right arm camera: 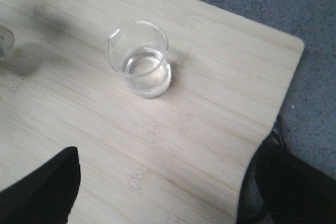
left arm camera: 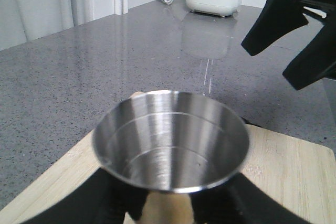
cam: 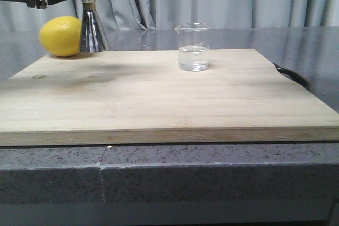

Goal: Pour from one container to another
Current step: 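Lower the right gripper onto the glass beaker and grasp it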

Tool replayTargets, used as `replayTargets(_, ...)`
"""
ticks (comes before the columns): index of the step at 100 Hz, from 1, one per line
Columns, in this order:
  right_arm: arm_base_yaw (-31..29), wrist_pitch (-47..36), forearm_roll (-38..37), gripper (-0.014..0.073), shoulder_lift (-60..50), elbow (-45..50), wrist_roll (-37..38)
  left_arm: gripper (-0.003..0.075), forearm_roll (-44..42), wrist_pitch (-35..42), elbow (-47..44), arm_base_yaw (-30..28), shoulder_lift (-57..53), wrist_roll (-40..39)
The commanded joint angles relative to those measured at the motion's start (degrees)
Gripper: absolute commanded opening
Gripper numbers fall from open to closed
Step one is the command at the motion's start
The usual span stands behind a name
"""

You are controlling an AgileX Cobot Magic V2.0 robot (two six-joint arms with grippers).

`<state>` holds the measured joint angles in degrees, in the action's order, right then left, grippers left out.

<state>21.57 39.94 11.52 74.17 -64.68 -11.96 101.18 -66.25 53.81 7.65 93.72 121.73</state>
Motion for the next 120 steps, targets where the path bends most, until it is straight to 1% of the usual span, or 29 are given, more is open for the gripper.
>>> replayTargets(1,1.18,-10.7,1.32,0.0605,-1.4,2.31,-1.12,0.0239,5.6,-5.26,1.81,0.5,-2.54,-0.7)
replayTargets(15,4.06,-25.2,1.32,0.0605,-1.29,10.24,-1.12,0.0239,5.6,-5.24,1.81,0.5,-2.54,-0.7)
replayTargets(37,7.75,-51.11,2.42,0.0605,-1.06,22.15,-0.88,0.0239,5.6,-5.24,1.81,0.5,-2.54,-0.7)
replayTargets(42,8.61,-57.03,2.42,0.0605,-0.95,24.19,0.3,0.0239,5.6,-5.24,1.81,0.5,-2.54,-0.7)
replayTargets(43,8.61,-57.03,2.42,0.0605,-0.95,24.19,0.3,0.0239,5.6,-5.24,1.81,0.5,-2.54,-0.7)
replayTargets(48,9.39,-62.9,2.42,0.0605,-0.51,26.32,2.24,0.0239,5.6,-5.24,1.81,0.5,-2.54,-0.7)
replayTargets(55,9.83,-68.84,1.96,0.0605,0.71,28.45,5.19,0.0239,5.6,-5.14,1.81,0.5,-2.54,-0.7)
replayTargets(62,9.83,-73.03,-1.63,0.0605,2.3,29.65,9.89,0.0239,5.6,-5.14,1.81,0.5,-2.54,-0.7)
replayTargets(63,9.83,-73.73,-3.37,0.0605,2.65,29.8,10.91,0.0239,5.6,-5.14,1.81,0.5,-2.54,-0.7)
replayTargets(68,9.83,-76.43,-6.85,0.0605,4.0,30.22,14.0,0.0239,5.6,-5.14,1.81,0.5,-2.54,-0.7)
replayTargets(75,9.83,-80.45,-10.89,0.0605,6.56,30.21,16.37,0.0239,5.6,-5.14,1.81,0.5,-2.54,-0.7)
replayTargets(83,9.83,-85.13,-11.13,0.0605,9.75,30.21,16.37,0.0239,5.6,-5.14,1.81,0.5,-2.54,-0.7)
replayTargets(100,9.83,-90.51,-11.13,0.0605,13.9,30.09,16.27,0.0239,5.6,-5.14,1.81,0.5,-2.54,-0.7)
replayTargets(120,9.27,-92.86,-11.13,0.0605,17.11,29.46,16.18,0.0239,5.6,-5.14,1.81,0.5,-2.54,-0.7)
